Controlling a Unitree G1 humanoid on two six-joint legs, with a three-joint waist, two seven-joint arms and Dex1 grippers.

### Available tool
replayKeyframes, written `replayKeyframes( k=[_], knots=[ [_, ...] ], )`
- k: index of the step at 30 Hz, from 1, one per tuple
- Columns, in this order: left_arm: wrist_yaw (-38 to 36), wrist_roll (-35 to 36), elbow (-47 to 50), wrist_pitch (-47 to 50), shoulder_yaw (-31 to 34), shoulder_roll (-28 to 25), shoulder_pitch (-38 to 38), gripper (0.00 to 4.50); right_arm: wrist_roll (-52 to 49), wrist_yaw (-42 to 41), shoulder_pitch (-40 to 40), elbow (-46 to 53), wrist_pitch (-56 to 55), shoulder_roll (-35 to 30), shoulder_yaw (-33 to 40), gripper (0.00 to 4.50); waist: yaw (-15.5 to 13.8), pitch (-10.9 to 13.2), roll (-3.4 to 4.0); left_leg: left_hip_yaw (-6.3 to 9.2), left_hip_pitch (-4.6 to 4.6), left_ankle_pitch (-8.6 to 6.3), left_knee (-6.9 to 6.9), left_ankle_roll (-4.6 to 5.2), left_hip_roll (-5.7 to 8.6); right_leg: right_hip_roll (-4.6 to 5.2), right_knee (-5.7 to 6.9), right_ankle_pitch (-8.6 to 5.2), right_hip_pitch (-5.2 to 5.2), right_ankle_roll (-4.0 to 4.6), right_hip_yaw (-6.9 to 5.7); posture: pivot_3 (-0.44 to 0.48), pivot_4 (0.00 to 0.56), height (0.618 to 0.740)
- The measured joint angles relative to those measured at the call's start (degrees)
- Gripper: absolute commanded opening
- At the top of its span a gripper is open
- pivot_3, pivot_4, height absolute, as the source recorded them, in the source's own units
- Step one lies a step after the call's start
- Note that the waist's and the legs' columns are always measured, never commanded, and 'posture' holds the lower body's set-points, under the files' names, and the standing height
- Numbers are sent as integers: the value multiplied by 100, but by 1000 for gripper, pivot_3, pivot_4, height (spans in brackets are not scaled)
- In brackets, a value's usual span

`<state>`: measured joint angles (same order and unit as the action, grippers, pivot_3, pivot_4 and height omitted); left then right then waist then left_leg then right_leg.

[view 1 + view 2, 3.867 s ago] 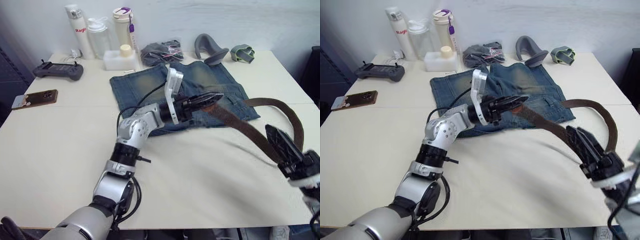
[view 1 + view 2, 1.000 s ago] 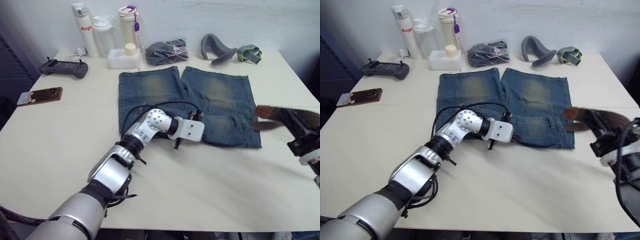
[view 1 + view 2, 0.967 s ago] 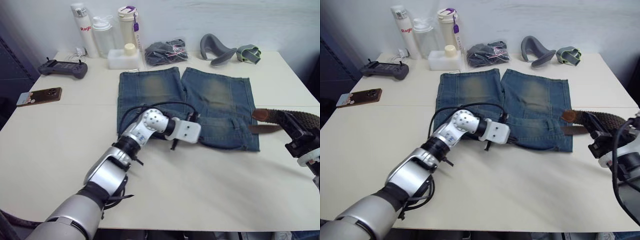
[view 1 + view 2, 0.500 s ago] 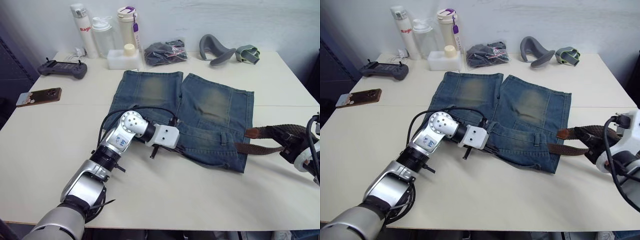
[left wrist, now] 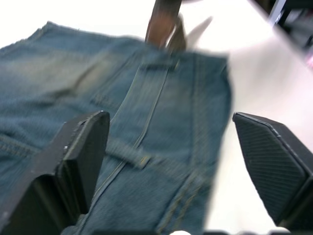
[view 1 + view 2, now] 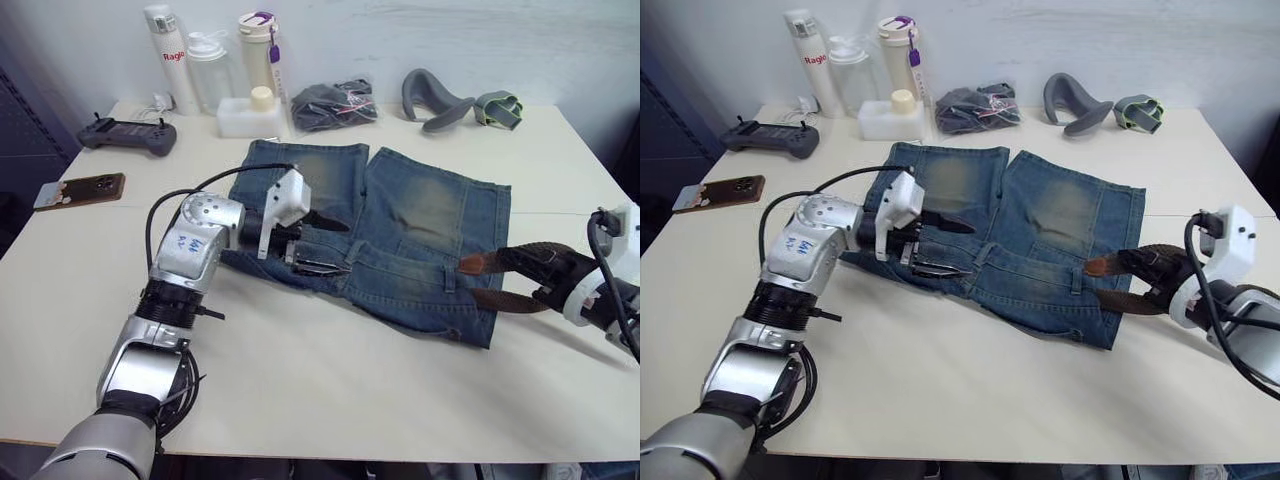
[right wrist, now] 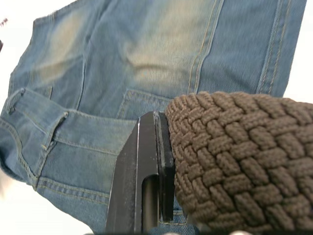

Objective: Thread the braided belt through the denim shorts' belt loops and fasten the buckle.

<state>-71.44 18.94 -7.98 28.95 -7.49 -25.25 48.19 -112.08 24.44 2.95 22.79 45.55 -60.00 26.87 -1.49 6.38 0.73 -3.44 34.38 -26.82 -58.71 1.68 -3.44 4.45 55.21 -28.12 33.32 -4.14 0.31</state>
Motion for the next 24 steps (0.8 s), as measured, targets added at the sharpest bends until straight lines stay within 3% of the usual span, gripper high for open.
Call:
replayKeyframes(
  k=[12, 24],
  knots=[
    [754, 333, 746, 716, 179, -211, -410, 4376, 1, -564, -684, -1218, 1010, -332, -528, 0, 4, -3, 4, -5, 0, 0, -2, 1, -2, 3, 4, 0, 4, 1, 3, 0, 150, 631],
    [1019, 547, 1011, 993, 194, -291, -428, 4376, 263, -522, -1454, -1582, 846, 1066, -1311, 0, 21, -8, -5, -2, -3, -1, -2, 2, -8, 7, 18, 0, 8, 0, 6, 0, 150, 631]
  ],
)
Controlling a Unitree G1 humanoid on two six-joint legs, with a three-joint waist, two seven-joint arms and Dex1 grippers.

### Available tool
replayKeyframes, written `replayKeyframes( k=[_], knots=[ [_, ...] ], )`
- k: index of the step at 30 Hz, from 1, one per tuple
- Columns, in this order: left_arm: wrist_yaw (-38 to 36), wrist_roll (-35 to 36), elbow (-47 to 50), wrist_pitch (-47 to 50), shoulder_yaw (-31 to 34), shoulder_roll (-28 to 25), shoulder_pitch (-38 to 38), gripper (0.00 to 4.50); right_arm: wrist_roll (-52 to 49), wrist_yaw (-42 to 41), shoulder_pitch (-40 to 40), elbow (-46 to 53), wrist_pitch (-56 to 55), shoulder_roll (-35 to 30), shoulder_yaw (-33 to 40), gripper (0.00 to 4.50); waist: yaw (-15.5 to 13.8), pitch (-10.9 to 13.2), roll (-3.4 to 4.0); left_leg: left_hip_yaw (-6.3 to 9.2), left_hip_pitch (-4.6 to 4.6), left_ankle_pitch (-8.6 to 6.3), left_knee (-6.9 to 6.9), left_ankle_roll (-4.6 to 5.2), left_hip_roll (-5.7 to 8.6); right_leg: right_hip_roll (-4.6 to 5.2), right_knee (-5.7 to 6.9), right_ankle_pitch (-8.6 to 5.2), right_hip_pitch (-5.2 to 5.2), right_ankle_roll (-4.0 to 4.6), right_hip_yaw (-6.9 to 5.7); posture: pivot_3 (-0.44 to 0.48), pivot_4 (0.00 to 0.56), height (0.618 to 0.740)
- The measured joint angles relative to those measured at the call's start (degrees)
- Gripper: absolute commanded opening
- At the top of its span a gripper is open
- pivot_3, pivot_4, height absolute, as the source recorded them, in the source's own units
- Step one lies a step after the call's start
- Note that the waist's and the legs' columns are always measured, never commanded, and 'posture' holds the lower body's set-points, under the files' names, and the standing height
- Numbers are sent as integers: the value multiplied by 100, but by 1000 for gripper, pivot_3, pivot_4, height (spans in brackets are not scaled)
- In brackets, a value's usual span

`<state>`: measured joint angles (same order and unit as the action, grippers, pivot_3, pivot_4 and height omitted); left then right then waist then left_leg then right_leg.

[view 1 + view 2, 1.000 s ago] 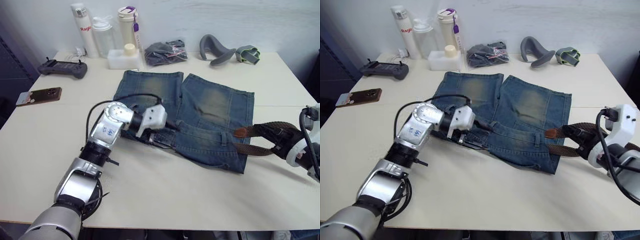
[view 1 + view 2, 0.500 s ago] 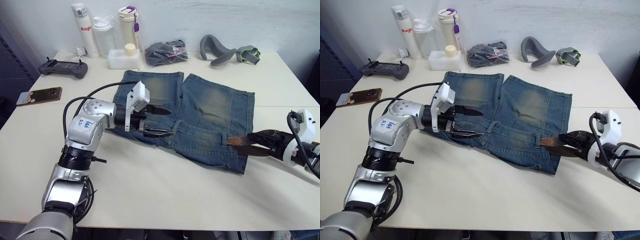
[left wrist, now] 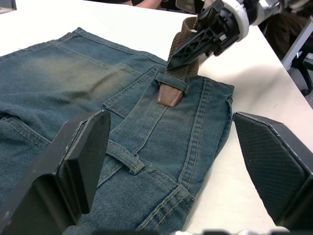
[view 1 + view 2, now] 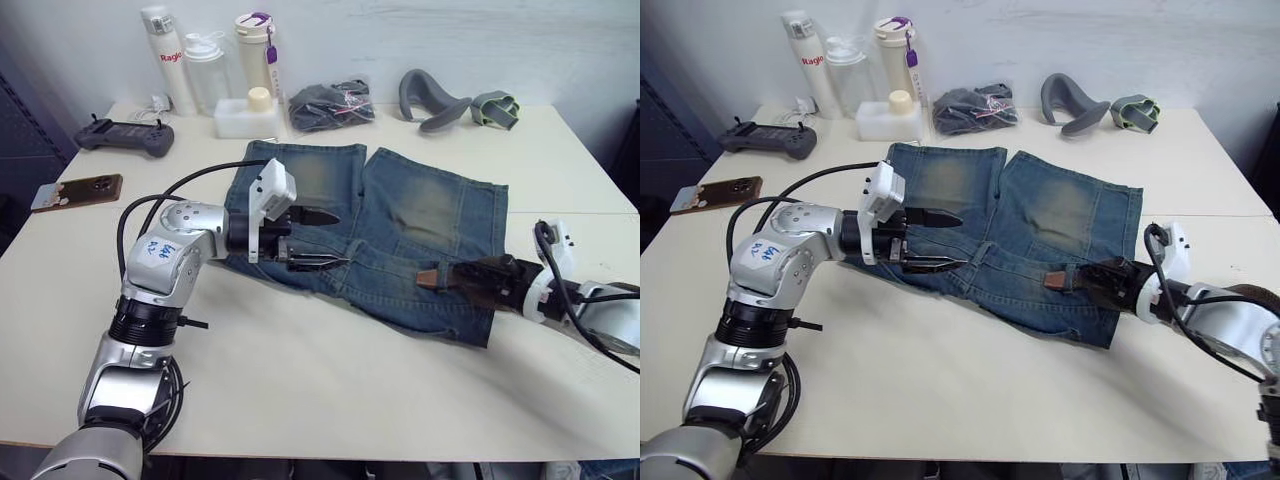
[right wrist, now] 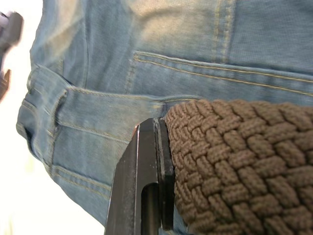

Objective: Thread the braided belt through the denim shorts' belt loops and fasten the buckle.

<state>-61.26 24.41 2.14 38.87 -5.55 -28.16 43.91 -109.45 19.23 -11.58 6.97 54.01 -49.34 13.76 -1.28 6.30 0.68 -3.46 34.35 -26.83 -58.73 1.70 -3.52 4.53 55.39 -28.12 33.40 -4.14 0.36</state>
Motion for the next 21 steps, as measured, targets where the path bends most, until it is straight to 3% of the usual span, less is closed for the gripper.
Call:
replayKeyframes(
  k=[4, 10, 14, 21],
  knots=[
    [29, 11, 72, 18, -14, -2, 0, 4376, 211, 101, -21, 186, -197, 470, -70, 0, 2, 0, 1, 1, -1, 0, 1, 0, -3, -1, 7, 0, 4, 0, 0, 0, 150, 631],
    [16, 11, 129, -35, -233, 78, 13, 4500, 508, -5, 181, 532, -453, 934, 7, 2588, -2, -1, 1, 0, 0, 0, 1, 0, -3, -4, 6, -1, 4, 2, -1, 0, 150, 631],
    [-78, -1, -3, -186, -376, 164, 115, 4500, 383, -99, 556, 947, -518, 856, 311, 4461, -25, -1, 2, -3, 2, 0, 0, 0, 1, -6, 7, -6, 0, 11, 0, 0, 150, 631],
    [-276, -58, -374, -487, -486, 197, 273, 4500, 15, -339, 1635, 1393, -259, 127, 870, 4487, -22, -1, 0, -11, 9, -10, -15, 19, 5, -6, 4, -34, -15, 66, 1, 0, 150, 631]
  ],
)
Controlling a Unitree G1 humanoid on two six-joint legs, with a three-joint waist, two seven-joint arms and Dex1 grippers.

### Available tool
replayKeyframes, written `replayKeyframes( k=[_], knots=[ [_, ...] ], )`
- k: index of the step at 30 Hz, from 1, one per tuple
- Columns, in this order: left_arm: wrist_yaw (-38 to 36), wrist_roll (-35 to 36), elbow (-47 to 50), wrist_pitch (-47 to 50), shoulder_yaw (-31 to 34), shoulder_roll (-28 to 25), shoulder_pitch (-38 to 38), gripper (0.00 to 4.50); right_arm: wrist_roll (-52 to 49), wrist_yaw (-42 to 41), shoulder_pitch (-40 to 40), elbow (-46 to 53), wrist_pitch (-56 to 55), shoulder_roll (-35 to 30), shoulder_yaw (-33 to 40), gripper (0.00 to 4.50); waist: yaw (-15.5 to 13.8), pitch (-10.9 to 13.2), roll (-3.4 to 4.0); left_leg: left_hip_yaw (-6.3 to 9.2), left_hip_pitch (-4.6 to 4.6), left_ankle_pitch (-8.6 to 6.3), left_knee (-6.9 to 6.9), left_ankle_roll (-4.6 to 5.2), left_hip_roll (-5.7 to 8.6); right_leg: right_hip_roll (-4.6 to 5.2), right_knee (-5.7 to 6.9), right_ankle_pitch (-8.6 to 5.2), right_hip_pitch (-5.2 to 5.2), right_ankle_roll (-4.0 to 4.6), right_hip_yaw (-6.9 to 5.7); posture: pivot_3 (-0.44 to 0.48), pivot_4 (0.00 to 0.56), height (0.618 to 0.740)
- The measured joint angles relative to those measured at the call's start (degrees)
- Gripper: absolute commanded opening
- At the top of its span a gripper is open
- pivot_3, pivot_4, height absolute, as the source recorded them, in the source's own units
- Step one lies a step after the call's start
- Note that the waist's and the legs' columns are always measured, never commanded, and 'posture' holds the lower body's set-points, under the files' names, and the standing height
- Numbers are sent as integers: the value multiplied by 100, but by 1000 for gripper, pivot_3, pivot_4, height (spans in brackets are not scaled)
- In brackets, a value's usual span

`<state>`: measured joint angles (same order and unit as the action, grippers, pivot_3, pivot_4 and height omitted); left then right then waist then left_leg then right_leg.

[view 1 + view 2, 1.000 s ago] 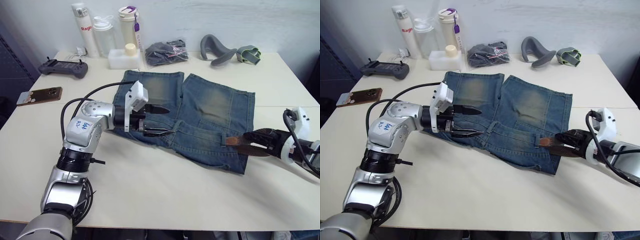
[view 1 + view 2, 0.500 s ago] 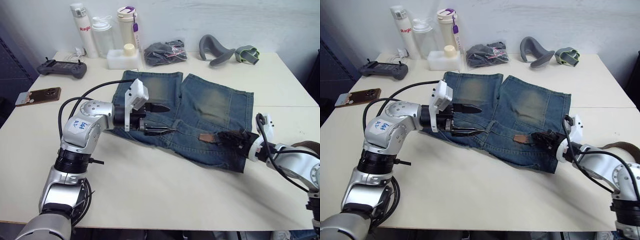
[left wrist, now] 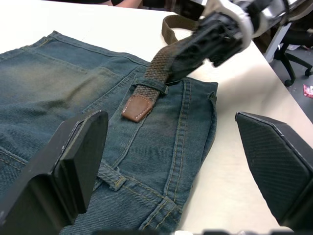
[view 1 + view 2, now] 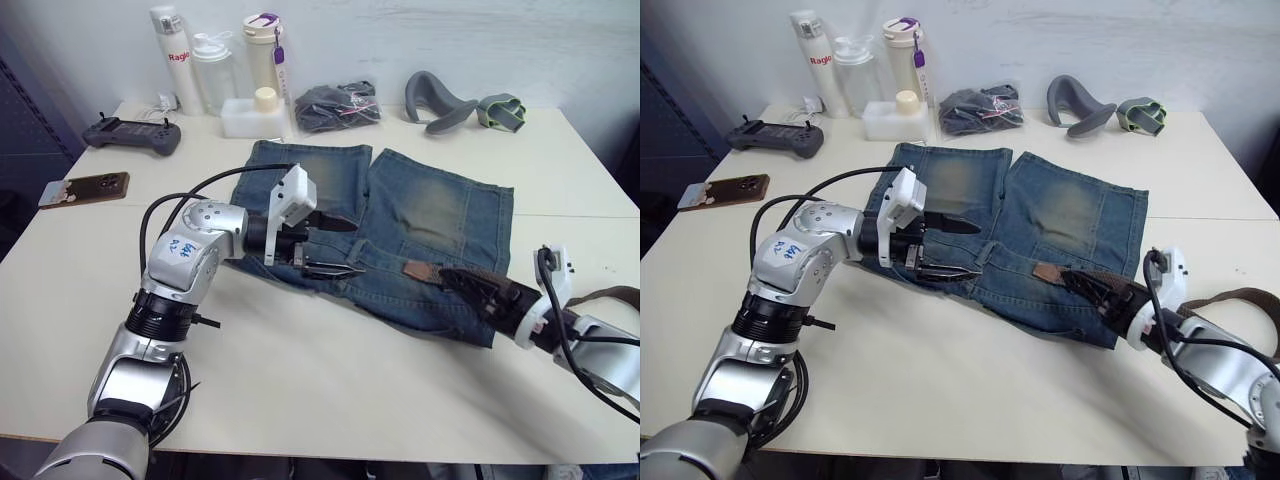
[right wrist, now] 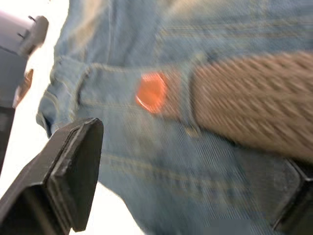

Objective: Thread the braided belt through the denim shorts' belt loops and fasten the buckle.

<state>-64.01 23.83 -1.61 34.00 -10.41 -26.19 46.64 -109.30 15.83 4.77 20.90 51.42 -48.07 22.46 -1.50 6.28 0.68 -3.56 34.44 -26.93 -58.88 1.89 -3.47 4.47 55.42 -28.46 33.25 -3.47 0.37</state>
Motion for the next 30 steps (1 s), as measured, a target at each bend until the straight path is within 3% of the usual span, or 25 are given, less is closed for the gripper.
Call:
replayKeyframes(
  k=[5, 10, 13, 16, 23, 26, 27, 30],
  knots=[
    [-124, -129, -215, -277, -146, 83, 68, 4500, -130, -647, 429, 397, 451, -808, 322, 4487, 6, 3, 3, 2, 0, -6, 0, 11, -2, -3, -4, 0, 0, -1, -1, 0, 150, 631],
    [-182, -352, -552, -659, -257, 288, 226, 4500, 853, -2068, 44, 1703, 477, -1089, 673, 4487, 5, 6, -1, 16, -15, -10, 38, 21, -2, -28, -40, 18, -12, -34, -4, 0, 150, 631],
    [-177, -502, -723, -951, -360, 502, 285, 4500, 3061, -3056, 0, 2679, -89, -1671, 276, 4487, -10, 10, -6, 26, -36, 1, 95, 21, 0, -30, -118, 28, -43, -54, -22, 0, 150, 631],
    [-33, -728, -1229, -1363, -405, 845, 414, 4500, 4976, -3604, 175, 2802, -641, -1922, -623, 4487, -13, 18, -18, 34, -39, 6, 100, 17, 2, -26, -153, 23, -63, -42, -30, 0, 150, 631],
    [823, -2285, -3281, -3979, -1212, 1876, 1076, 4500, 7488, -4063, 34, 2600, -1287, -1926, -2147, 4487, -17, 32, -33, 17, -23, 16, 87, 29, 75, 71, -145, 36, -58, -66, -7, 0, 150, 631],
    [1232, -2890, -3781, -4967, -1439, 1992, 1308, 4500, 7959, -4045, 60, 2510, -1261, -1821, -2417, 3668, -9, 44, -52, 10, -23, 18, 87, 31, 87, 107, -141, 46, -58, -86, -11, 0, 150, 631],
    [1429, -3103, -3977, -5270, -1512, 2035, 1391, 4500, 8087, -4015, 63, 2440, -1239, -1715, -2456, 3230, -9, 50, -63, 11, -22, 18, 88, 32, 87, 109, -141, 72, -57, -136, -12, 0, 150, 631],
    [2190, -3894, -4550, -6157, -1834, 2079, 1640, 4500, 8342, -3934, 76, 2392, -1105, -1475, -2437, 1742, -18, 53, -65, 19, -20, 17, 87, 39, 88, 112, -134, 75, -55, -142, -19, 0, 150, 631]
  ],
)
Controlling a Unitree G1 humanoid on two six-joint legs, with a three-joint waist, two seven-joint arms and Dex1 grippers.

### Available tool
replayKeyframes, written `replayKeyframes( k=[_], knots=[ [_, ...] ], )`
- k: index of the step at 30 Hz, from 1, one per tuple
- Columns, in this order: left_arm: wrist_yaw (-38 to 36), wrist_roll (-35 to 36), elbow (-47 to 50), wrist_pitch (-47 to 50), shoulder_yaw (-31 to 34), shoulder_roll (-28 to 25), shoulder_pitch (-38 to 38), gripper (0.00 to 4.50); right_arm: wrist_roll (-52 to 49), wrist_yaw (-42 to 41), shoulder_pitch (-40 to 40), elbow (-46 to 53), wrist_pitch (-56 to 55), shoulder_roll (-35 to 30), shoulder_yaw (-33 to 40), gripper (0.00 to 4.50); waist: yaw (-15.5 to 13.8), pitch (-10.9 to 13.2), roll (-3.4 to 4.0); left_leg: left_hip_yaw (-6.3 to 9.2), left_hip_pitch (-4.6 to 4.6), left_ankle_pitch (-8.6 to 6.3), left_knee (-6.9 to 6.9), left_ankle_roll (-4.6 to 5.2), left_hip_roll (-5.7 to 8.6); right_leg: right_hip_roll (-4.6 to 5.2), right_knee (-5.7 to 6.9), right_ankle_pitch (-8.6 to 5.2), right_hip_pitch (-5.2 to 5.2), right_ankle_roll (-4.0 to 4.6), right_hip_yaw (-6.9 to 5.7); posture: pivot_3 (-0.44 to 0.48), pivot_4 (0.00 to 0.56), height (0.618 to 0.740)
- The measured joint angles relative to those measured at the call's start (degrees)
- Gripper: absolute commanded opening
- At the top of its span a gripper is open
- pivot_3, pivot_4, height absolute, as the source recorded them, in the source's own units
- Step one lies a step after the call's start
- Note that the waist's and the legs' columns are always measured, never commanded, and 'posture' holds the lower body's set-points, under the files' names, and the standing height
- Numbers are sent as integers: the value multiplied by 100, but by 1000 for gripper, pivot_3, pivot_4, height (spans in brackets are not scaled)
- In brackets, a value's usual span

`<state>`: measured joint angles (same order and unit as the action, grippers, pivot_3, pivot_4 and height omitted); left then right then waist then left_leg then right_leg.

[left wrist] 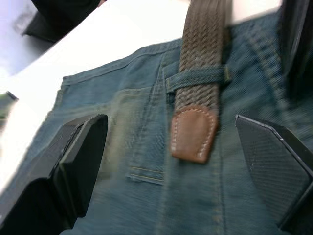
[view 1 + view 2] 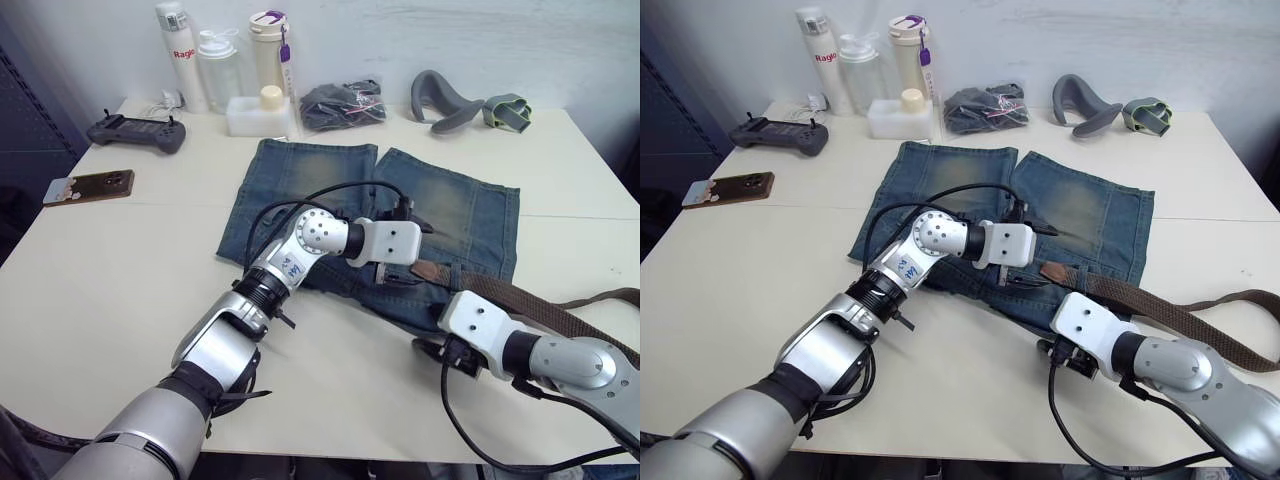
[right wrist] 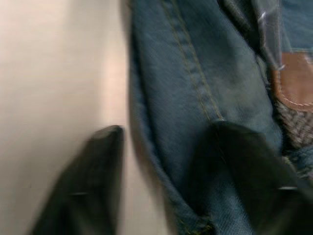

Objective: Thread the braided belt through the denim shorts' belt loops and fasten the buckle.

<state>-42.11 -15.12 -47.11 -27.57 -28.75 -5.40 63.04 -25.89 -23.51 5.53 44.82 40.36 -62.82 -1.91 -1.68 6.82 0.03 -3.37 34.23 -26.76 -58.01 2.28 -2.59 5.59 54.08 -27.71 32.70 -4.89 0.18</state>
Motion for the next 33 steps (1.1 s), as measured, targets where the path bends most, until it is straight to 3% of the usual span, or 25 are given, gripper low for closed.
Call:
replayKeyframes(
  k=[3, 4, 10, 16, 19, 25, 27, 33],
  knots=[
    [664, -521, -471, -562, -161, 26, 183, 4500, 86, 12, 35, 8, 137, 220, 54, 222, -4, 2, -3, 9, 1, 4, -2, 1, -1, 0, 12, 1, 2, -3, -9, 0, 150, 631],
    [864, -670, -598, -697, -195, 43, 238, 4500, 114, 5, 36, 32, 170, 271, 100, 55, -4, 2, -3, 12, 1, 5, -2, 2, -1, 0, 14, 2, 1, -3, -11, 0, 150, 631],
    [1834, -1597, -1042, -1427, -647, 74, 629, 4500, 154, -49, 43, 84, 414, 491, 262, 55, -16, 1, -3, 19, 2, 8, -4, 2, 2, 7, 15, 3, -5, -5, -25, 0, 150, 631],
    [2258, -2031, -1378, -1517, -884, 228, 886, 4500, 193, -103, 5, 104, 615, 670, 346, 55, -27, 1, -4, 23, 1, 9, -7, 3, 5, 12, 14, 4, -11, -7, -61, 0, 150, 631],
    [2280, -2105, -1499, -1405, -887, 351, 944, 3737, 214, -104, -56, 111, 718, 745, 346, 0, -27, 0, -4, 23, 1, 9, -8, 3, 5, 14, 14, 3, -10, -7, -82, 0, 150, 631],
    [1944, -2119, -1681, -1471, -909, 436, 940, 809, 263, -117, -134, 199, 912, 865, 345, 0, -10, 0, -3, 24, 4, 9, -8, 3, 4, 33, 19, 3, -8, -6, -93, 0, 150, 631],
    [1860, -2103, -1646, -1548, -872, 419, 942, 50, 274, -124, -176, 201, 959, 905, 345, 0, 2, -1, -1, 26, 2, 9, -7, 3, 4, 63, 23, 3, -10, -5, -106, 0, 150, 631],
    [1375, -1852, -1650, -1601, -695, 344, 848, 50, 327, -175, -243, 204, 978, 949, 330, 0, 14, -1, 0, 24, 2, 11, -7, 3, 6, 92, 39, 3, -7, -5, -156, 0, 150, 631]
  ],
)
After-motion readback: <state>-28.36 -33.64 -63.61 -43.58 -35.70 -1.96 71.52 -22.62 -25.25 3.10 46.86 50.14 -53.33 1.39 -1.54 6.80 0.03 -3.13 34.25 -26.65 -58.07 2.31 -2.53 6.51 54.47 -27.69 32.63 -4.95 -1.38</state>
